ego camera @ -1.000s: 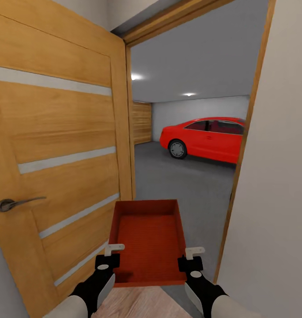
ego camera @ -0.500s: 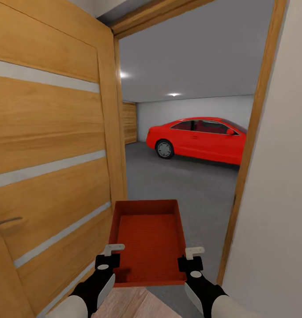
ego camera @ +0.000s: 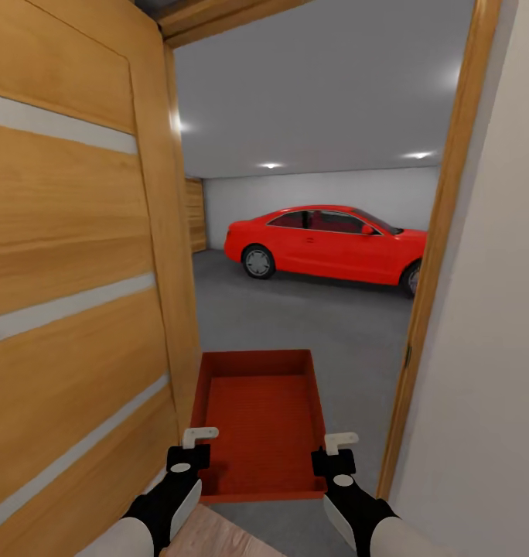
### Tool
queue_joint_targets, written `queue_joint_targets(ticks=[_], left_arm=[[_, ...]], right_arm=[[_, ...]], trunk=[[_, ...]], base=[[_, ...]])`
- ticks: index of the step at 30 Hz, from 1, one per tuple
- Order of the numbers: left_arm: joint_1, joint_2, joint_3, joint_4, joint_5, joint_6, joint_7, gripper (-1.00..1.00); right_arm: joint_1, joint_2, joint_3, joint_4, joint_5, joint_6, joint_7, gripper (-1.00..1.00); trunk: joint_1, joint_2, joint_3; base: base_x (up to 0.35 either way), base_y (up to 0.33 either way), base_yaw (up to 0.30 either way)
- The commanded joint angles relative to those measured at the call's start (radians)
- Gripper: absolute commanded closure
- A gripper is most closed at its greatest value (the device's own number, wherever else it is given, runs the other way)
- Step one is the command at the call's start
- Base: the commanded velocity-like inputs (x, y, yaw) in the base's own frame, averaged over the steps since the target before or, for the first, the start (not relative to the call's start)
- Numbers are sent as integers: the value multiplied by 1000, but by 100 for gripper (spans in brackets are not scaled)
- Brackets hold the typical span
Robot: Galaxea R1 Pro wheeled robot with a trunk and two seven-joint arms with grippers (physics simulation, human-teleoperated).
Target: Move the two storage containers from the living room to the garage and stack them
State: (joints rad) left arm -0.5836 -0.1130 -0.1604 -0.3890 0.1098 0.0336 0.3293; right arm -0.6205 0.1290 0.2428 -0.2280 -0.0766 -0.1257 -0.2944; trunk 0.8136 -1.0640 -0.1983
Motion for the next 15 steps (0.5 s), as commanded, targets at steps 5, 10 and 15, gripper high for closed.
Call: queue_joint_targets(ticks=[5, 10, 15], left_arm=[[-1, 10, 9, -5, -10, -64, 8, 100], [-1, 10, 9, -5, -10, -65, 8, 100], [-1, 10, 9, -5, -10, -64, 8, 100]], right_arm=[[-1, 0, -5, 2, -17, -2, 6, 100], [-1, 0, -5, 2, -17, -2, 6, 100], [-1, 0, -5, 2, -17, -2, 6, 100]], trunk=[[1, -1, -1], [1, -1, -1], [1, -1, -1]], base=[[245, 238, -287], [245, 238, -287], [246, 239, -287]])
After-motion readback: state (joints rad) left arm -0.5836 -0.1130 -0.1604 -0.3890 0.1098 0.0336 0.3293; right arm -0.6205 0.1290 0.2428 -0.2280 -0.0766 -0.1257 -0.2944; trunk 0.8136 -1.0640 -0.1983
